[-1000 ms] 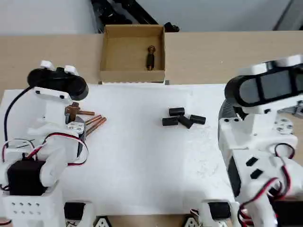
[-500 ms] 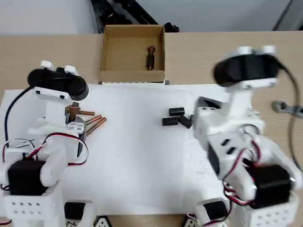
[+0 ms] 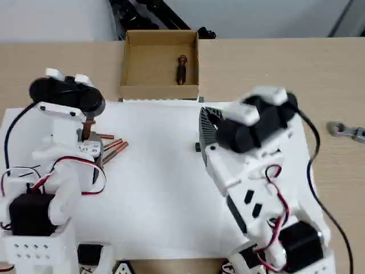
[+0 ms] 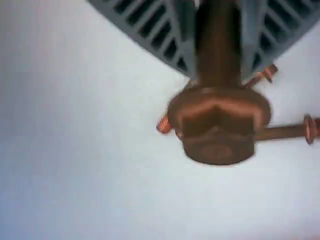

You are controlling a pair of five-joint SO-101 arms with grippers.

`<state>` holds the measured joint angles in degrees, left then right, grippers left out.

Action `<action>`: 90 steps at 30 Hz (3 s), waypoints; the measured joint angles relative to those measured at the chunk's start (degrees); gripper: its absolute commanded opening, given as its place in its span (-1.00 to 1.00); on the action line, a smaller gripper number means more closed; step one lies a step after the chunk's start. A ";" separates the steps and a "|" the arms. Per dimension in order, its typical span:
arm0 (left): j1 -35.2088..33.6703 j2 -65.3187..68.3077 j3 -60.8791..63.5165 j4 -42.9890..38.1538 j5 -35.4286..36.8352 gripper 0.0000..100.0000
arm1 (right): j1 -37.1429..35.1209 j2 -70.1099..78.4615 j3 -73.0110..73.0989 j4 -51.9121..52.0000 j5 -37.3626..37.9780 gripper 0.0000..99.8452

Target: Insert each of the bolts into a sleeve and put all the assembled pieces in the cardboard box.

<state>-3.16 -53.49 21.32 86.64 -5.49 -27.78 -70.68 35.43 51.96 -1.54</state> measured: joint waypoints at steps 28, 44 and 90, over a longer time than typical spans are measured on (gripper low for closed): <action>7.91 0.09 6.33 -18.46 7.56 -0.99 | 13.27 -19.60 26.81 -4.66 -4.66 -1.00; 8.00 0.09 6.68 -18.46 7.65 -0.99 | 18.64 58.02 -46.51 42.81 -5.19 -1.00; 0.88 0.09 13.01 -18.81 3.60 -0.99 | 24.79 87.47 -51.43 42.02 60.57 -0.58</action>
<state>-2.29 -53.41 34.33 67.82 -1.89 -2.99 16.79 -16.00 93.98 59.03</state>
